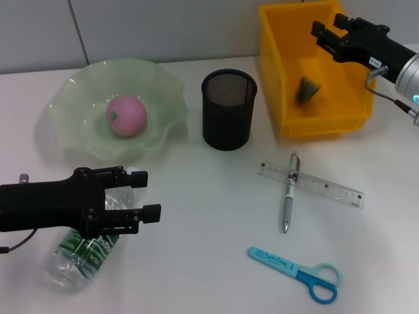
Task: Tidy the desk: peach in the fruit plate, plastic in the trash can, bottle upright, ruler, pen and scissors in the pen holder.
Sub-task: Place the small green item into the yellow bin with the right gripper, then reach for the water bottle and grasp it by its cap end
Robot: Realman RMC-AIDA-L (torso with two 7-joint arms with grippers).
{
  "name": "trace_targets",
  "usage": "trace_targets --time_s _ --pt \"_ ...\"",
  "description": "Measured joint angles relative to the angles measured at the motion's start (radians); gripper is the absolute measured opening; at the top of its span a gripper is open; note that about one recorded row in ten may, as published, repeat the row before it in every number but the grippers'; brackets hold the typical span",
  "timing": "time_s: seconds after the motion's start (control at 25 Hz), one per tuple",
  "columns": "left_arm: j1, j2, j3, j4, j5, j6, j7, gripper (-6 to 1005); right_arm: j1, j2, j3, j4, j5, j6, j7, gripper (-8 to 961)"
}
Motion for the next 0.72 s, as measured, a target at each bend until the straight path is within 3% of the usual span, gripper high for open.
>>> trace_targets --time_s 0.12,0.32,0.56,0.72 --pt "0.000 0.000 0.000 0.000 0.000 0.000 -0.001 771 0.000 0.000 0.000 -0.003 0.000 0.001 0.000 456" --pt "0.000 0.001 0.000 0.000 0.000 0.001 -0.002 771 0.001 0.000 0.001 -0.009 0.000 0.001 0.000 661" --pt "0.000 0.002 0.000 0.000 0.000 0.004 -0.002 770 0.002 0.001 0.004 -0.012 0.001 0.002 0.000 776" --pt "-0.002 0.002 0.000 0.000 0.000 0.006 -0.002 770 0.000 0.002 0.007 -0.019 0.012 -0.008 0.001 775"
